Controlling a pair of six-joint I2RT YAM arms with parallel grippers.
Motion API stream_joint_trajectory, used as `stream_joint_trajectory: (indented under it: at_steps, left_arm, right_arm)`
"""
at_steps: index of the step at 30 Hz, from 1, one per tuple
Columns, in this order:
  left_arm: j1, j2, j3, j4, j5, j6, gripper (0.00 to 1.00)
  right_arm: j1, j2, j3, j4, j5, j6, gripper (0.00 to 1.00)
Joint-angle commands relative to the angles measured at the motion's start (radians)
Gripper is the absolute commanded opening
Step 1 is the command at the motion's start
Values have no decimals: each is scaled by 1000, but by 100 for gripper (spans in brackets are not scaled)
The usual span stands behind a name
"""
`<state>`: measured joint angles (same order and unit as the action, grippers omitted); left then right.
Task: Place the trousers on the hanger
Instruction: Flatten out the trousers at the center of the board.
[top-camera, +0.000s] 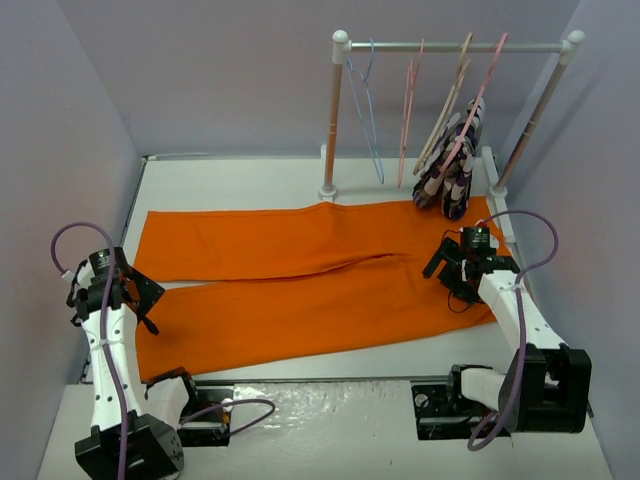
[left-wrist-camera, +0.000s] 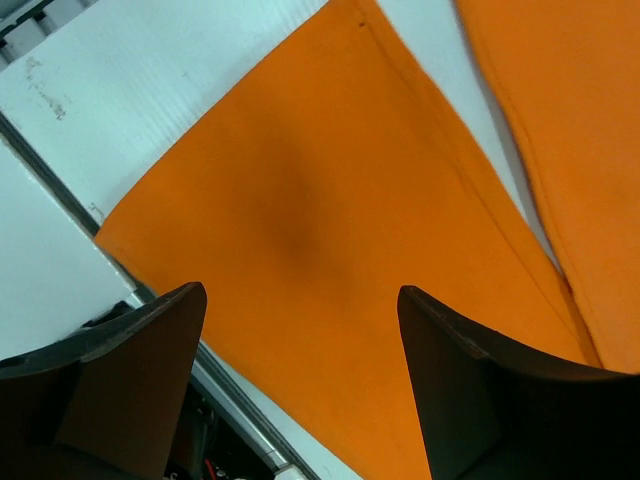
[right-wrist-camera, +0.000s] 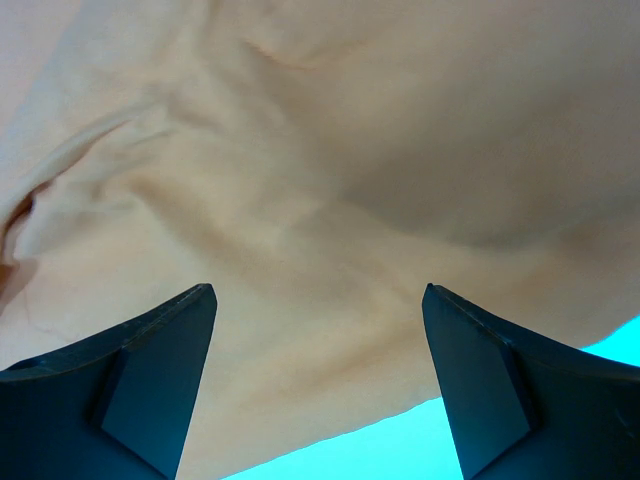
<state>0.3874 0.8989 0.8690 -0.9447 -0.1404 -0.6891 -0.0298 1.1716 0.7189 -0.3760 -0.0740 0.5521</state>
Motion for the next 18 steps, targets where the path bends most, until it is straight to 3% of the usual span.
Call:
stream_joint_trajectory:
  at_steps: [1,5,10,18]
  left_arm:
    - [-10,28,71,145,152,60,75]
    - [-64,77,-6,225,208,-3,75]
    - [-162,229,-119,353,172,-112,75]
    - [-167,483,-157,492,150,-182,74]
  right_arm:
    - [89,-1,74,-4,67,-57,82]
    - [167,40,62,26,69,-53,82]
    - [229,106,-12,97,64,-15,82]
    - [250,166,-134,127,69,41,84]
